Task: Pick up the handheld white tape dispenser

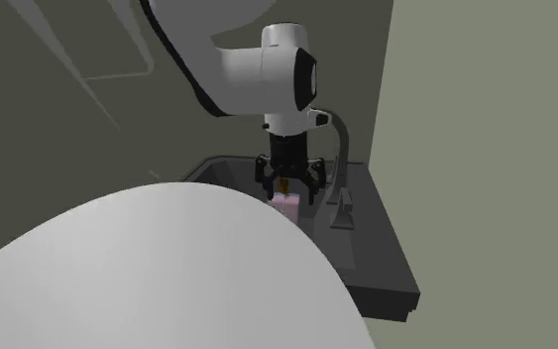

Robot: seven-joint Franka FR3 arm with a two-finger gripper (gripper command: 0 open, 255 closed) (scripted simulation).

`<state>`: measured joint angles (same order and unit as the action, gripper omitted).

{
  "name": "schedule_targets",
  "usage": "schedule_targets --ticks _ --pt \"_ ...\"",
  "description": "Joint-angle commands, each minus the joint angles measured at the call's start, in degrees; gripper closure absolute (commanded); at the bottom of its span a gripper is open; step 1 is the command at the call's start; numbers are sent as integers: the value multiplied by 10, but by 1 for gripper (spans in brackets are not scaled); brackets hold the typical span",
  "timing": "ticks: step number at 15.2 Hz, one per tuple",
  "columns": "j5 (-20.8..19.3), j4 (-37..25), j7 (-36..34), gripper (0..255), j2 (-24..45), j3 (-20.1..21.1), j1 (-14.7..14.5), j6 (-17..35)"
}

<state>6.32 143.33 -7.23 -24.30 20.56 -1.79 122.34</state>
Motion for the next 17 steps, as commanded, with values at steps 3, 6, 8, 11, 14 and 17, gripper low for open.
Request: schedule_targets --ticks 3,6,8,11,14,17 --pt "-21 -13 -49 0 87 40 5 71" --pt "-55 -31 -92 0 157 65 10 116" --pt "-88 -48 -127 0 206 78 13 142" --pt "-148 -79 -185 0 283 87 8 173" --pt "-212 -118 -243 0 360 80 -10 193" --pt "-267 -163 -291 0 434 60 -41 206"
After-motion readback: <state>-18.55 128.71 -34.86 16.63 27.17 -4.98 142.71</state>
